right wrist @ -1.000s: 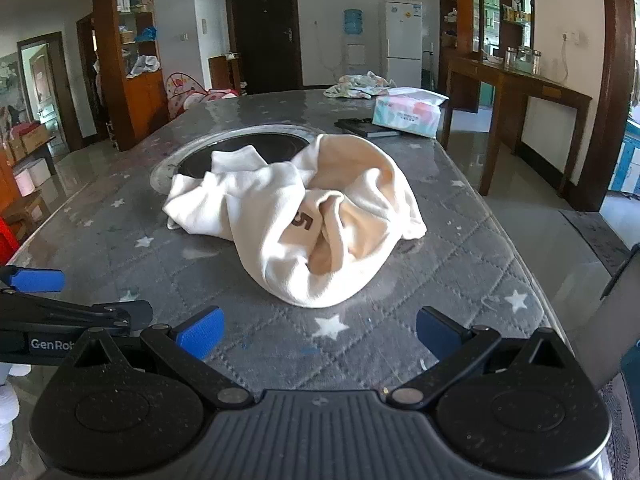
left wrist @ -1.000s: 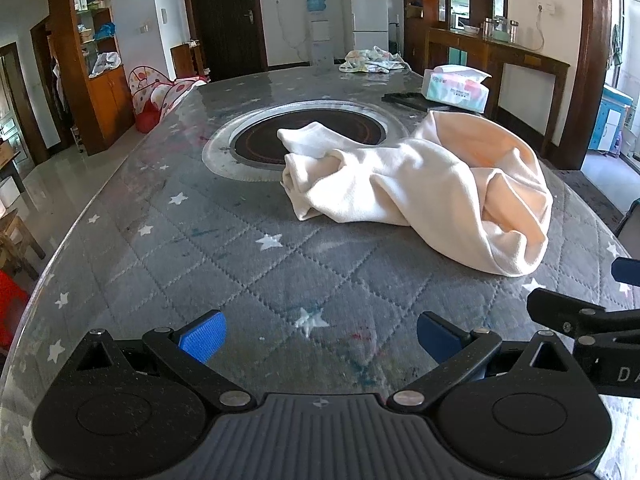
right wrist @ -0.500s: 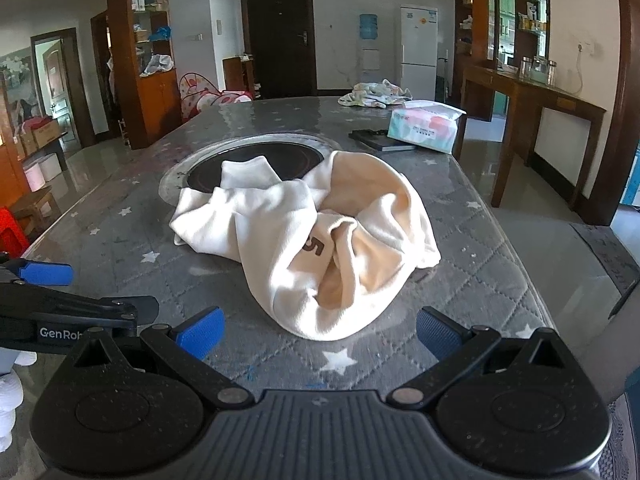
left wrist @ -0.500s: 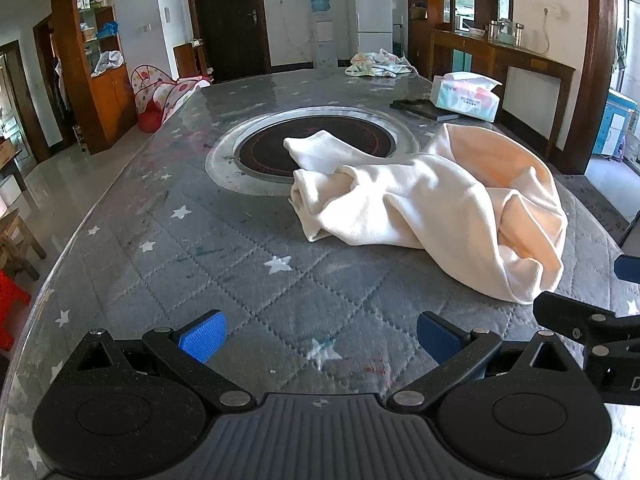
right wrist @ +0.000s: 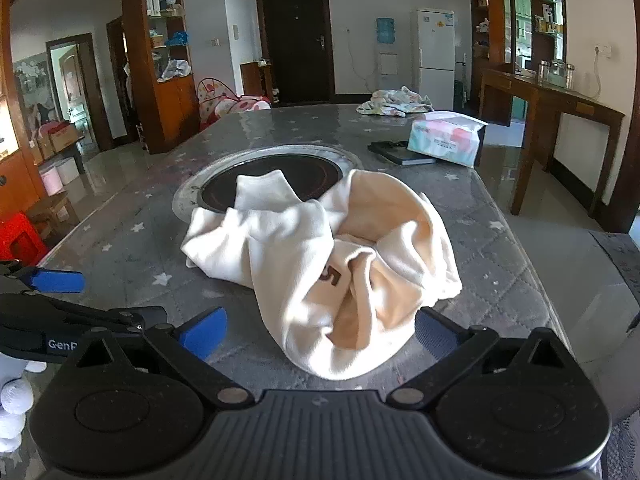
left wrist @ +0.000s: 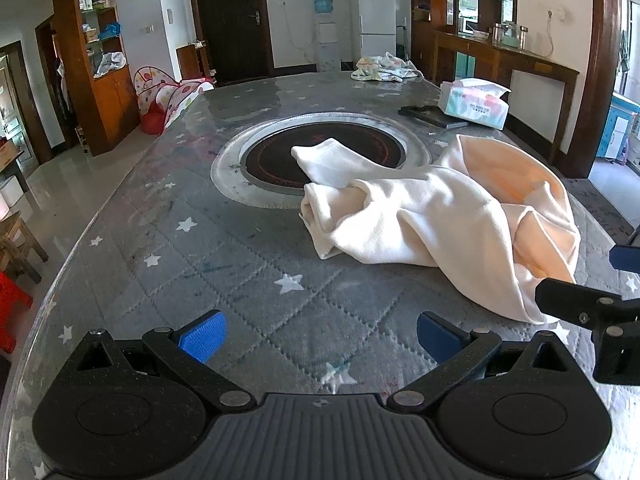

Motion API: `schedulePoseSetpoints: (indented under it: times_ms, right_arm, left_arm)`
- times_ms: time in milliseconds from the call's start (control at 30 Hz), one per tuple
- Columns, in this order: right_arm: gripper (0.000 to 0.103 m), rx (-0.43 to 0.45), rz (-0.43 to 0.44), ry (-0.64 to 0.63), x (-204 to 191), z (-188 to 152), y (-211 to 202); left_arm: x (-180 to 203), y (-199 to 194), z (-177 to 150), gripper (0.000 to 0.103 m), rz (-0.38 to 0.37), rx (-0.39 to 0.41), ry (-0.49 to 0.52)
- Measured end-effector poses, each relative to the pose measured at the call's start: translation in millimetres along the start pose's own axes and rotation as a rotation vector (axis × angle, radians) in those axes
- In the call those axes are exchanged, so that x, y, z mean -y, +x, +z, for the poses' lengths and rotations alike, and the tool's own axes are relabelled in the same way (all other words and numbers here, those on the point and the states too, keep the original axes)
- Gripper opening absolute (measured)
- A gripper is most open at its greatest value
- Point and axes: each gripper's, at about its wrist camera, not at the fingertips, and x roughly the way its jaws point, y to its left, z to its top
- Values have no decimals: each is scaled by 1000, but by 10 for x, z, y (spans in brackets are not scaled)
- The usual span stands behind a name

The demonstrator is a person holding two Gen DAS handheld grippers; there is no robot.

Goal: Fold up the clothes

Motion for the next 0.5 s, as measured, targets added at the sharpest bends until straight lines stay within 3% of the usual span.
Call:
schedulePoseSetpoints:
  times_ms: [500]
  right_arm:
    - [68,-47,119,19,77,306,561]
  left_arm:
    - [-234,88,132,103,35,14,-57]
